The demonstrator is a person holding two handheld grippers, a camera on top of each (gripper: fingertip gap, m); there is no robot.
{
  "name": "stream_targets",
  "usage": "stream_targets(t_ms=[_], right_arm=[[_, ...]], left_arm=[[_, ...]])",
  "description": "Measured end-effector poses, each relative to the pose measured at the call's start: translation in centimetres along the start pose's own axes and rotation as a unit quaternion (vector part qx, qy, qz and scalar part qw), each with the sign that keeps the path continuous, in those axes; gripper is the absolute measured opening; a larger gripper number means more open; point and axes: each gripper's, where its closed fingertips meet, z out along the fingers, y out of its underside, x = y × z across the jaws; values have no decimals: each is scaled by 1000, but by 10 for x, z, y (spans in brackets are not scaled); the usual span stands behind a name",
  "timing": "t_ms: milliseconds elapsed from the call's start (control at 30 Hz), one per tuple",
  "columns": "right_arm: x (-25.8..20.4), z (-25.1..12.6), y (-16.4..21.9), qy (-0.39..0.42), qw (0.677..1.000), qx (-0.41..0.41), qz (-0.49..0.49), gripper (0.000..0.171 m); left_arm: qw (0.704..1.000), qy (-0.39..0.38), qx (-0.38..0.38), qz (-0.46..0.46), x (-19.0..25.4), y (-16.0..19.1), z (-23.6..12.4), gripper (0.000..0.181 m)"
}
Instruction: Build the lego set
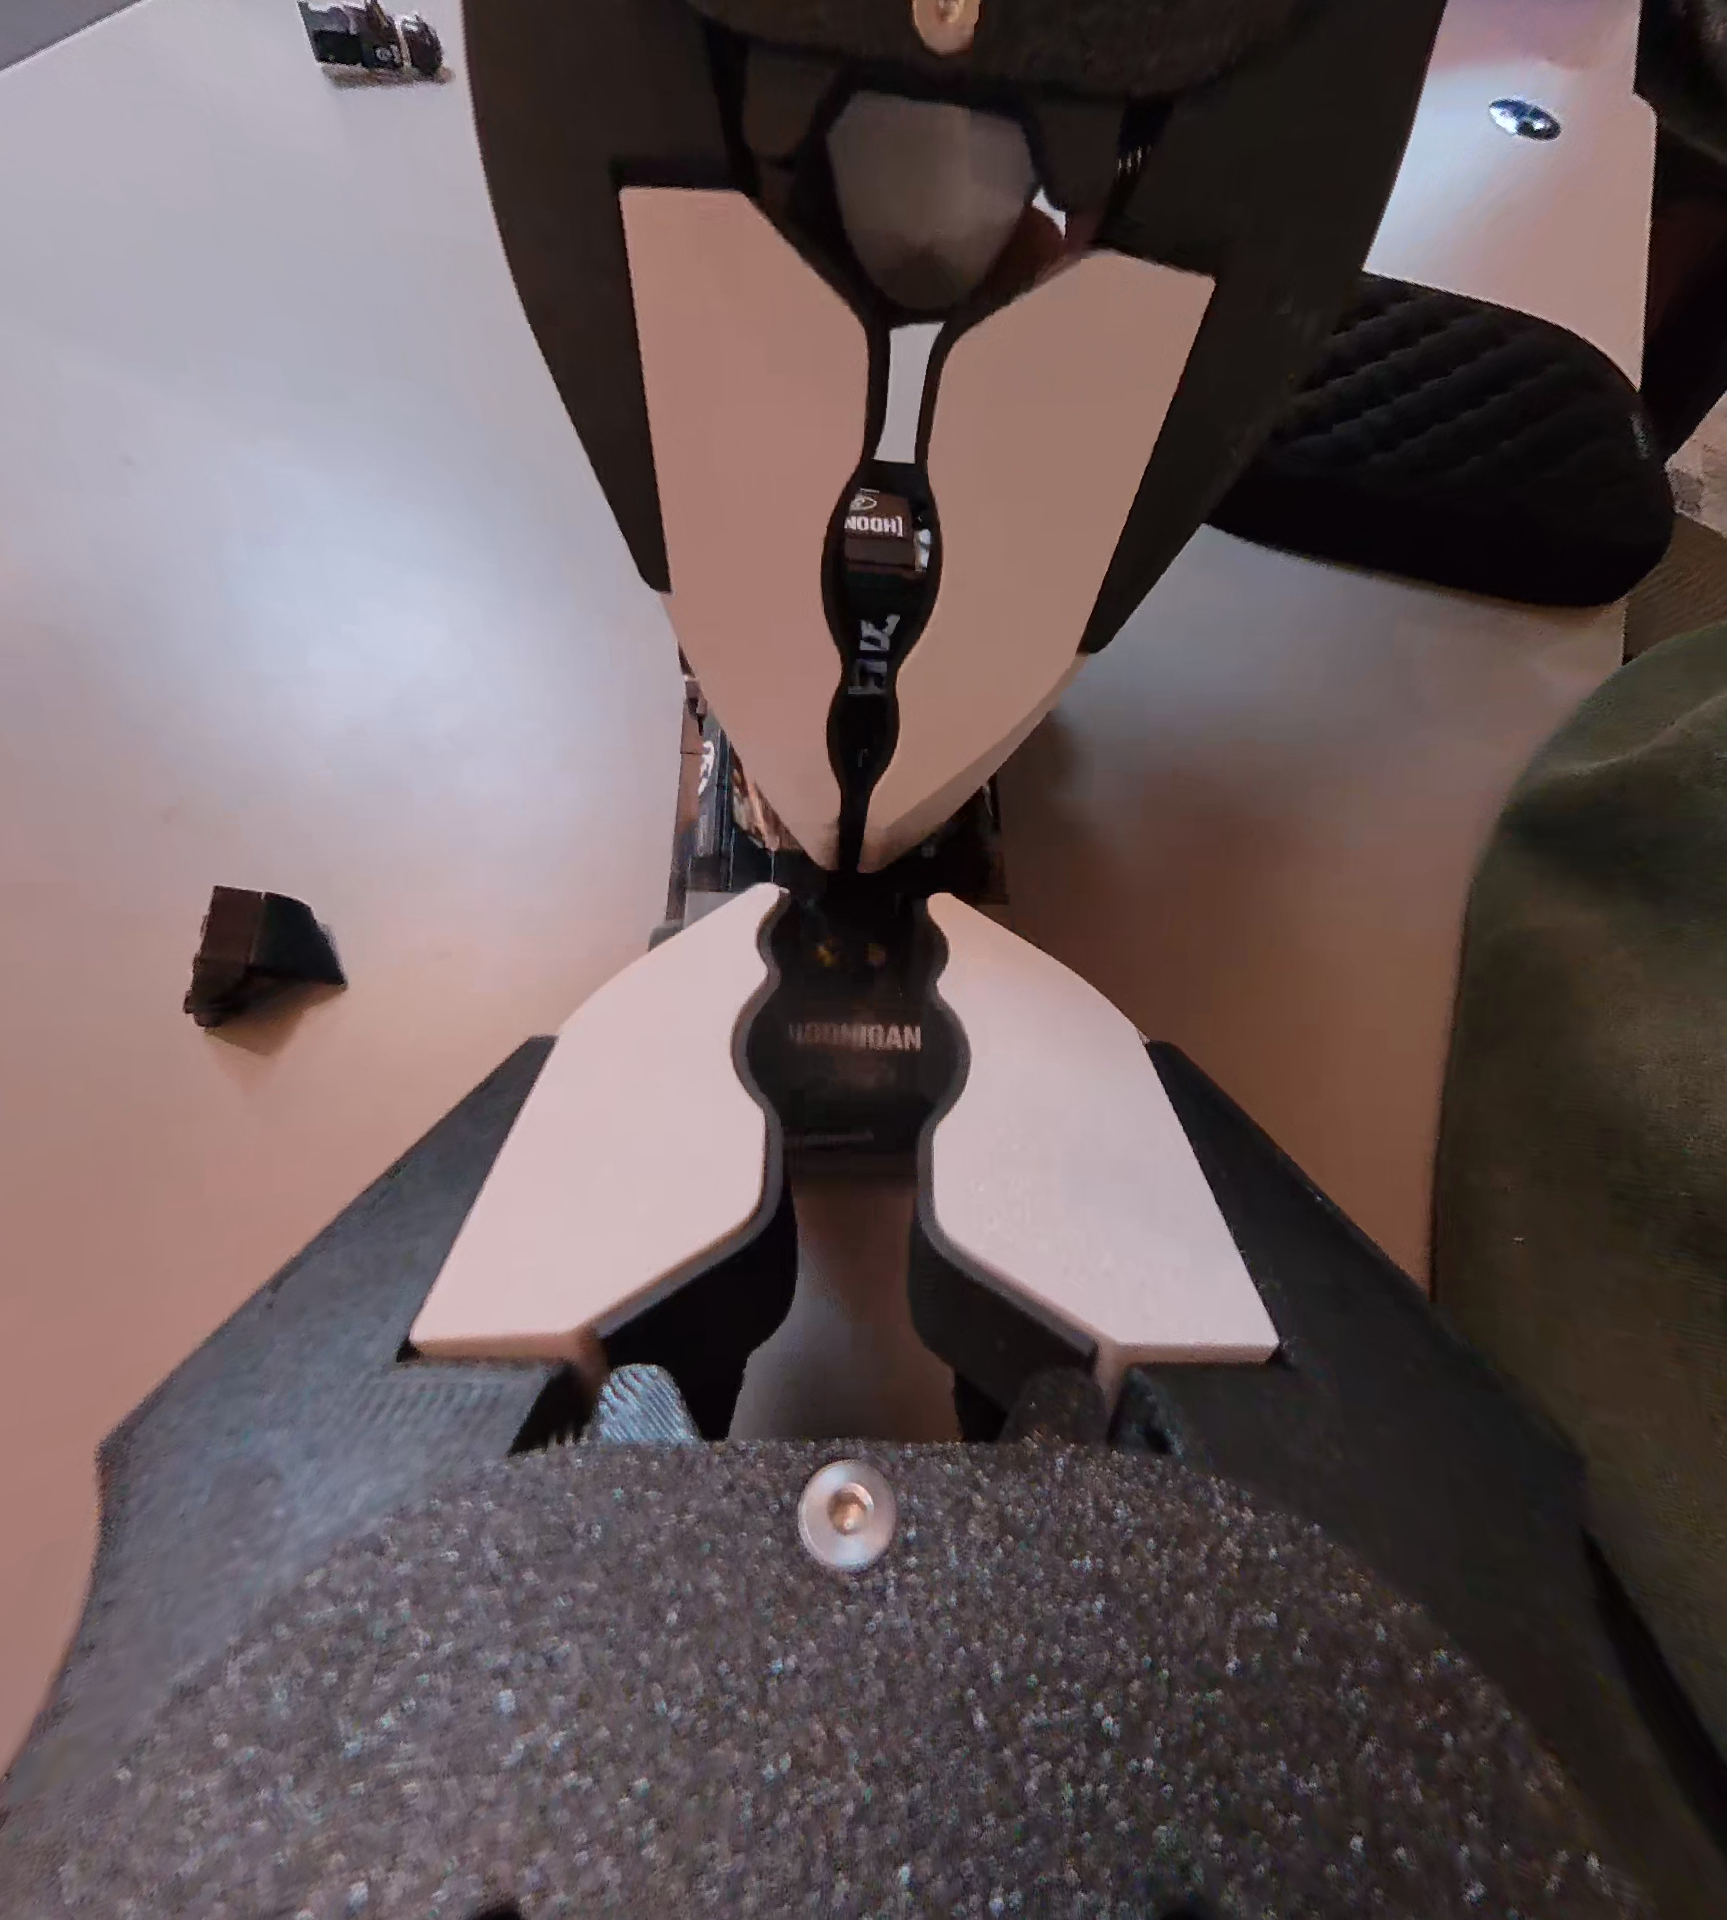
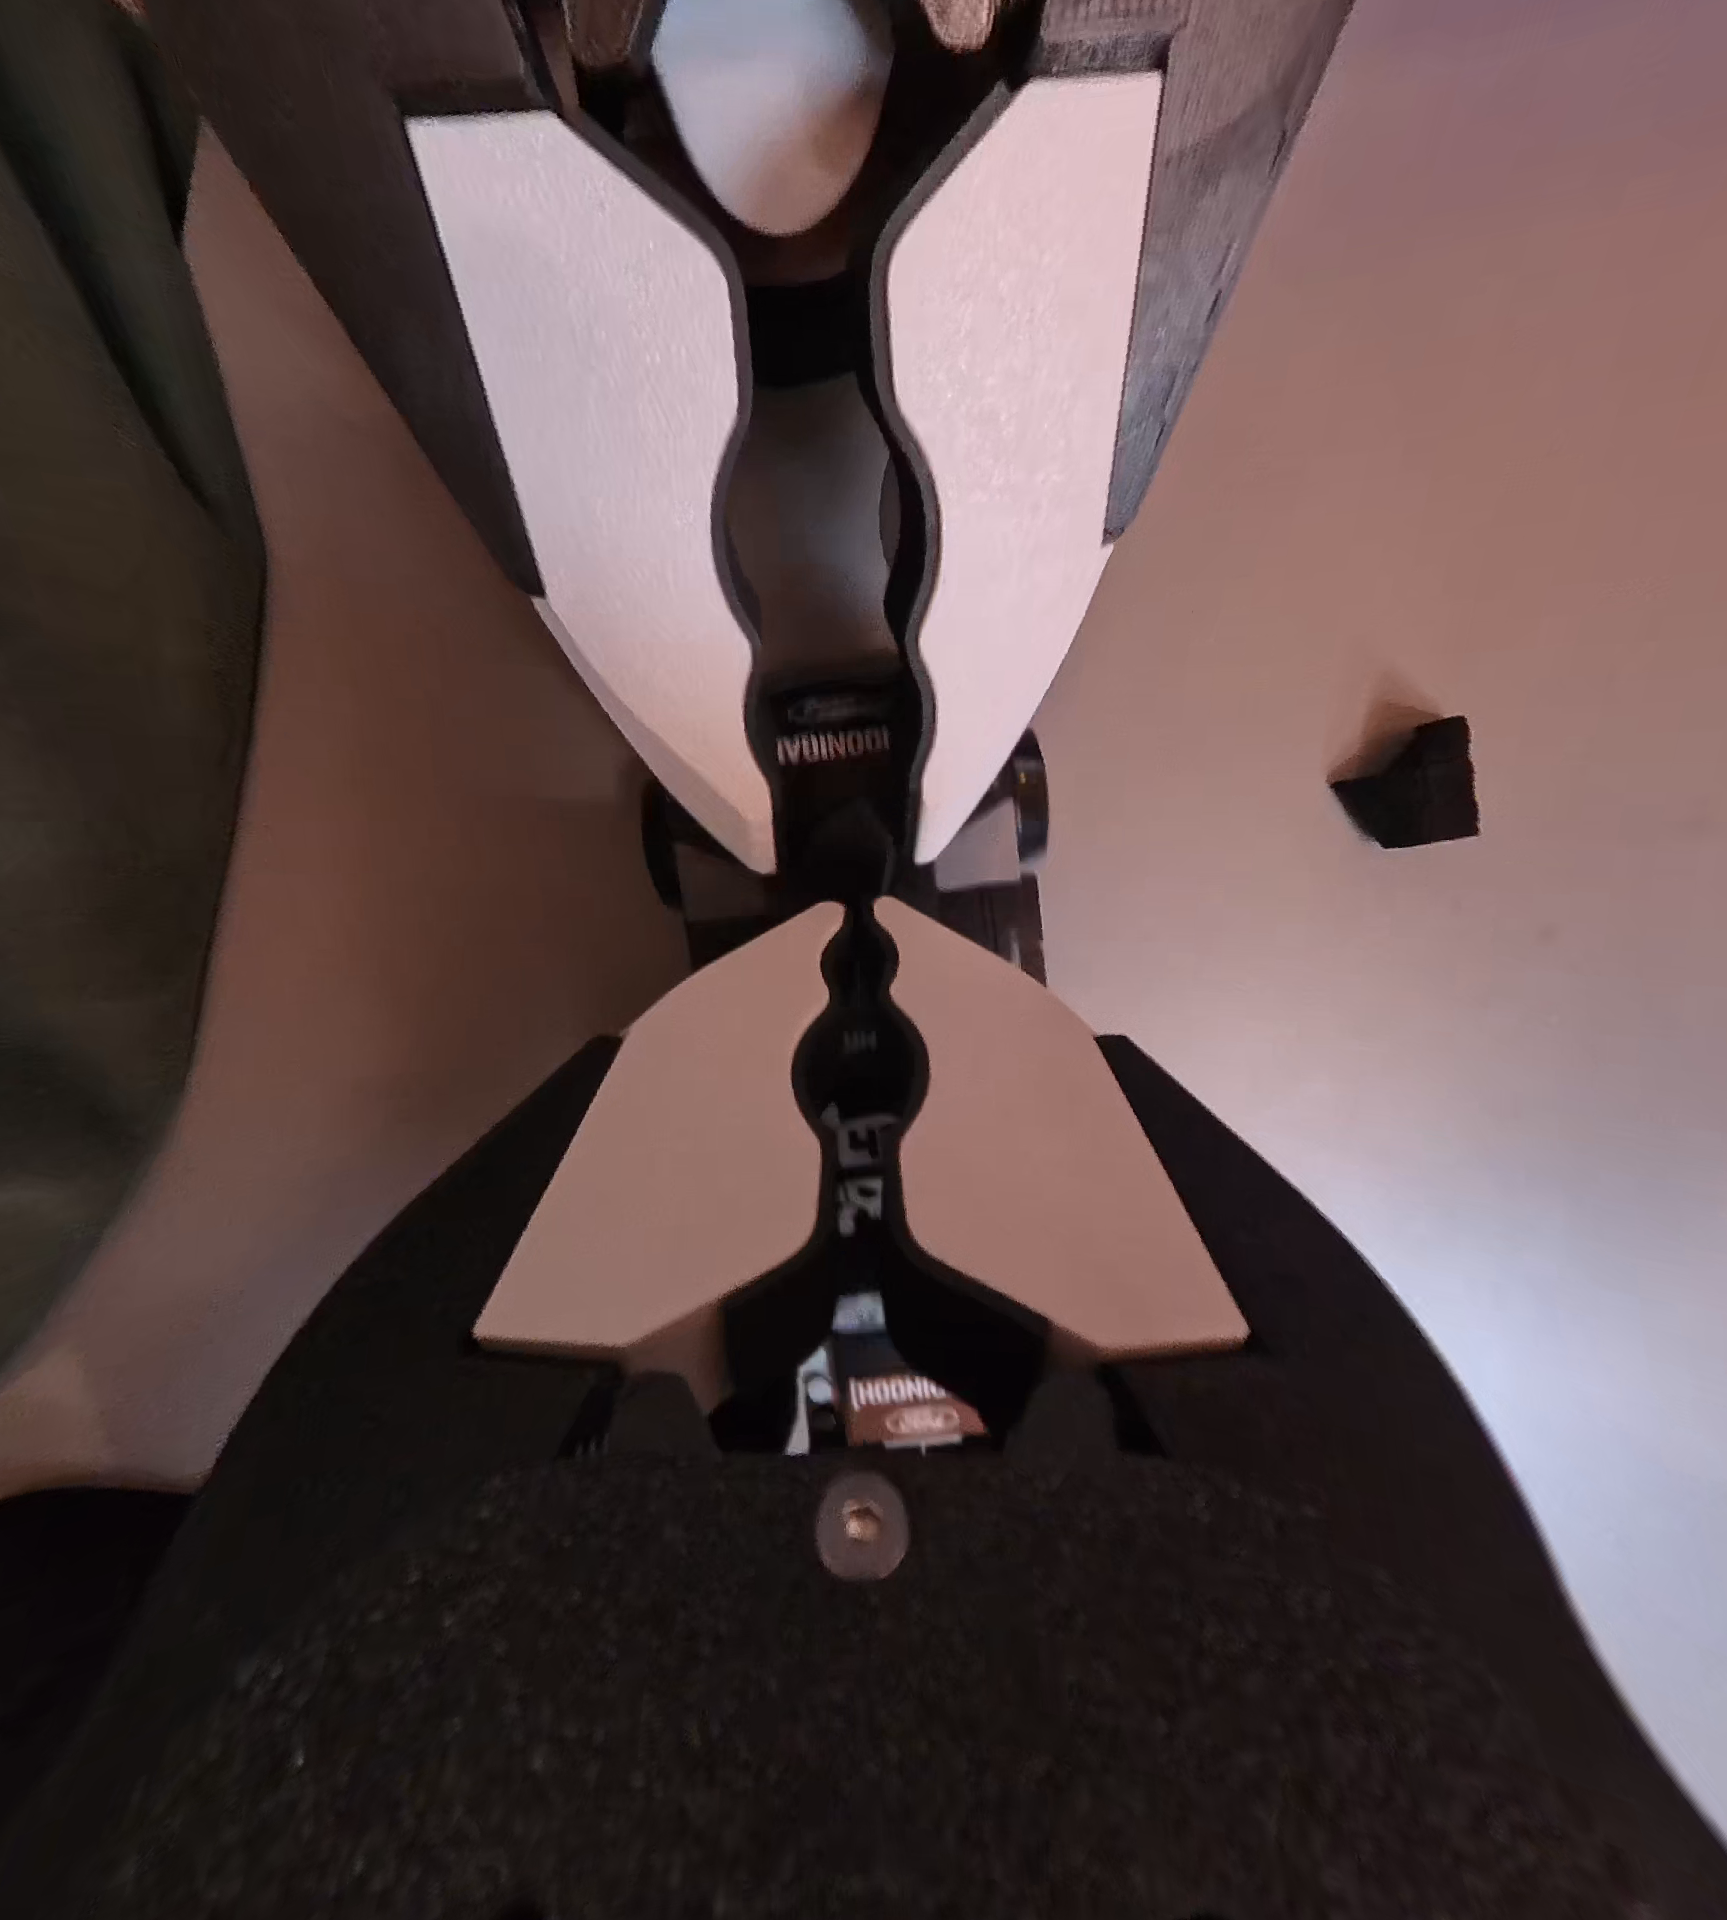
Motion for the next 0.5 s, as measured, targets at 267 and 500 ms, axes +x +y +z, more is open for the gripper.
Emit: stream_targets(t_ms=[267,500], right_arm=[[2,-8,-12,7,1000,20,-4,0],[-14,-4,-21,3,998,57,-34,15]], left_arm=[[1000,0,1,2,2,2,-4,19],[999,-31,-8,29,-4,7,-30,22]])
